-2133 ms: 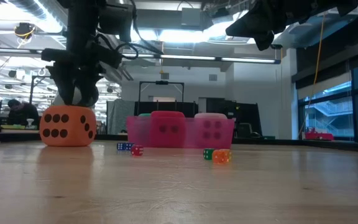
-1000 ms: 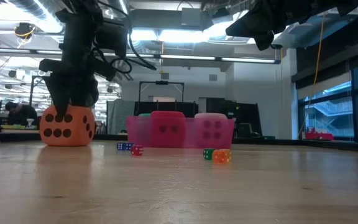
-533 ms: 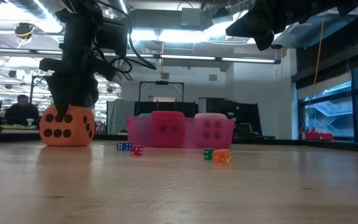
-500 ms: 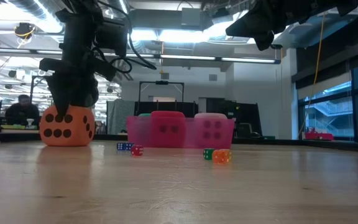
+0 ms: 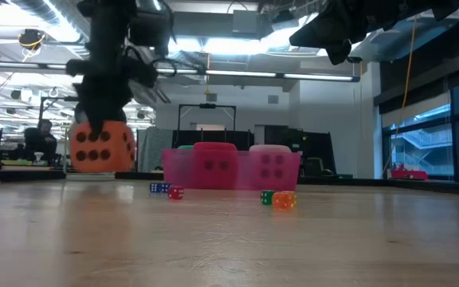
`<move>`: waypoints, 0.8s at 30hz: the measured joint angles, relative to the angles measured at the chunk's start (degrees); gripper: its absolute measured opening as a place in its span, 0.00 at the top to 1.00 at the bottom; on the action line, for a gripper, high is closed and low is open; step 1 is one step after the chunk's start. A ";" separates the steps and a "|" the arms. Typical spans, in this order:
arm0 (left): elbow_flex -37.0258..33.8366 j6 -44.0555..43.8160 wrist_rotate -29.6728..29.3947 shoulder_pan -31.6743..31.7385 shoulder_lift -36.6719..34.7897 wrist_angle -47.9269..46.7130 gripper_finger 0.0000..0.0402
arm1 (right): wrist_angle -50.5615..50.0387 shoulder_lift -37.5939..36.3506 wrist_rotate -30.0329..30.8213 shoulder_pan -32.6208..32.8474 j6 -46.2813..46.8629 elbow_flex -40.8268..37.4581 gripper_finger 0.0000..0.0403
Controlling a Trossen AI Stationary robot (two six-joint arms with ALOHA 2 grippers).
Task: Pick & Place Dice
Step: Put the big orange dice into the pink bin
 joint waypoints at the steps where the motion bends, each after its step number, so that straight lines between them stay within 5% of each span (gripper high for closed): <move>1: 1.08 0.01 -0.02 0.01 0.01 -0.29 0.24 | 0.00 0.00 -0.01 0.00 0.00 0.00 0.97; 15: 21.66 3.94 -5.03 0.32 1.43 -2.66 0.24 | 0.02 0.00 0.01 0.00 0.00 0.00 0.97; 24: 35.70 9.26 -2.53 5.07 14.30 -3.23 0.24 | 0.03 0.00 0.01 -0.02 0.97 0.00 0.97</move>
